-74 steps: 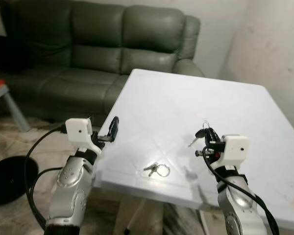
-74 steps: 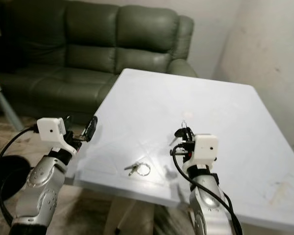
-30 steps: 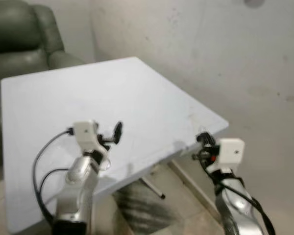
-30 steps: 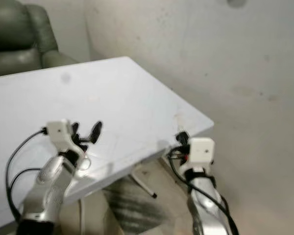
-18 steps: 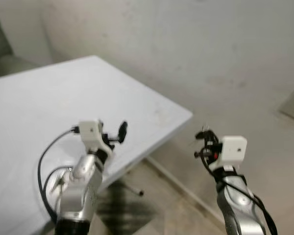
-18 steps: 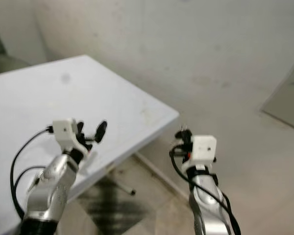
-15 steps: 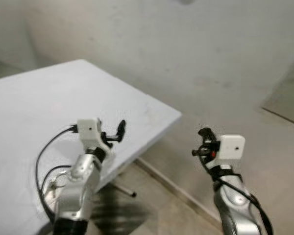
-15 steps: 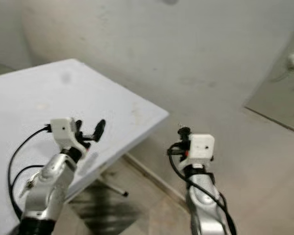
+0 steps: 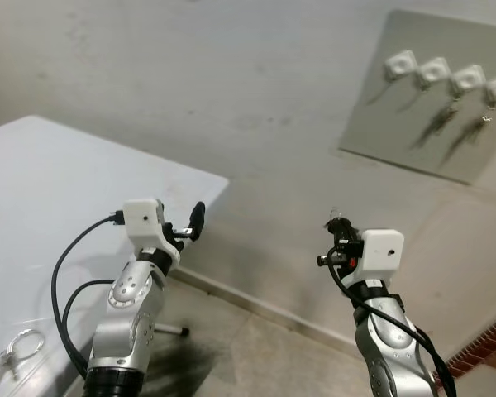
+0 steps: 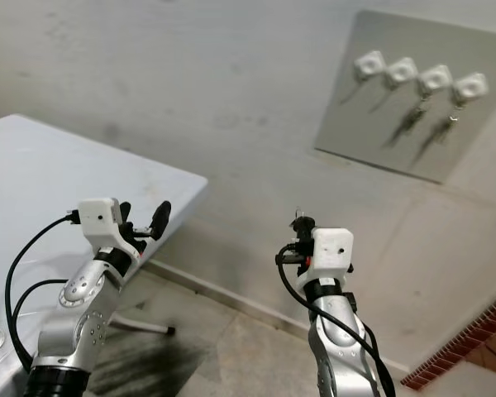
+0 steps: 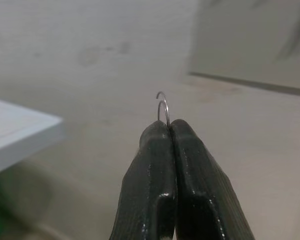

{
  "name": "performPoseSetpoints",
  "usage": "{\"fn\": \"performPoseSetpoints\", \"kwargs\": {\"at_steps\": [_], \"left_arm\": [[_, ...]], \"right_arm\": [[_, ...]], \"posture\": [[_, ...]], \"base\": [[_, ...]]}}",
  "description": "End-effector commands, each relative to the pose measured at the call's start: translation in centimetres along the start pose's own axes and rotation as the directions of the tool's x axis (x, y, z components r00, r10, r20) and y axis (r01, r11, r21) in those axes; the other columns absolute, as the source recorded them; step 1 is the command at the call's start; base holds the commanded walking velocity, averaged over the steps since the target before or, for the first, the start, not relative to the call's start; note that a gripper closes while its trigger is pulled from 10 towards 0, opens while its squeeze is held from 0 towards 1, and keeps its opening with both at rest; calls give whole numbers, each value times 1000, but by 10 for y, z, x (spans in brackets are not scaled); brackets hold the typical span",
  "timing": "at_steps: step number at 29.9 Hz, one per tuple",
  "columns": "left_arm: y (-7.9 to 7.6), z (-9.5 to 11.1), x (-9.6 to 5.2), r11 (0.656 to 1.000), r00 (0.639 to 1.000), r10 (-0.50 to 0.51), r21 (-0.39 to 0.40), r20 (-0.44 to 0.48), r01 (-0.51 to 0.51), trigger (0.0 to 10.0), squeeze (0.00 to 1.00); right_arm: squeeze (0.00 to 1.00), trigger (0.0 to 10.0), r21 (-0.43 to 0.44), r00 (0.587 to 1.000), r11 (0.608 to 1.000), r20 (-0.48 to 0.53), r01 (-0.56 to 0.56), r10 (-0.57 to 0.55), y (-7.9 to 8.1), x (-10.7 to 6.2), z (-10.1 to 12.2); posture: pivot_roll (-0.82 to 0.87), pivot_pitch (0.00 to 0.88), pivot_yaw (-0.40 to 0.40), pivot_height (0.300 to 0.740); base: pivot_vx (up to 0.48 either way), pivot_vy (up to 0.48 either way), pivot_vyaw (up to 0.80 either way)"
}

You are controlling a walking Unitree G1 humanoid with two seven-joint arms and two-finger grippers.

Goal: Hang keys on a hook

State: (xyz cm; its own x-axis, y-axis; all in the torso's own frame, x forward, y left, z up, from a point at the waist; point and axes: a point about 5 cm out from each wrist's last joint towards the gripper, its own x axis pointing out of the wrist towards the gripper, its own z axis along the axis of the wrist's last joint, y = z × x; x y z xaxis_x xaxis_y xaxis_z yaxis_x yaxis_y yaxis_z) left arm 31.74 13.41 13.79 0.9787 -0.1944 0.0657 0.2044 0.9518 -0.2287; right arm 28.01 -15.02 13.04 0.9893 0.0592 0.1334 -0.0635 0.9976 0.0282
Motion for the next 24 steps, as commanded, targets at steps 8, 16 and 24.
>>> {"fn": "performPoseSetpoints", "kwargs": {"at_steps": [8, 16, 24], "left_arm": [[0, 3, 2, 999, 1000, -23, 28, 10, 22, 10000, 0], [0, 3, 1, 999, 1000, -27, 40, 9, 26, 10000, 0], [1, 3, 1, 998, 1000, -26, 50, 9, 25, 10000, 0]], "right_arm": [[0, 10000, -4, 1000, 1000, 21, -15, 15, 2, 2, 5], [0, 10000, -5, 1000, 1000, 19, -18, 18, 2, 1, 5], [0, 10000, -3, 1000, 1000, 16, -22, 22, 3, 0, 4]], "posture": [[-37, 0, -51, 740], [-37, 0, -51, 740], [-37, 0, -50, 740]], "base": [[0, 0, -750], [0, 0, -750], [0, 0, -748]]}}
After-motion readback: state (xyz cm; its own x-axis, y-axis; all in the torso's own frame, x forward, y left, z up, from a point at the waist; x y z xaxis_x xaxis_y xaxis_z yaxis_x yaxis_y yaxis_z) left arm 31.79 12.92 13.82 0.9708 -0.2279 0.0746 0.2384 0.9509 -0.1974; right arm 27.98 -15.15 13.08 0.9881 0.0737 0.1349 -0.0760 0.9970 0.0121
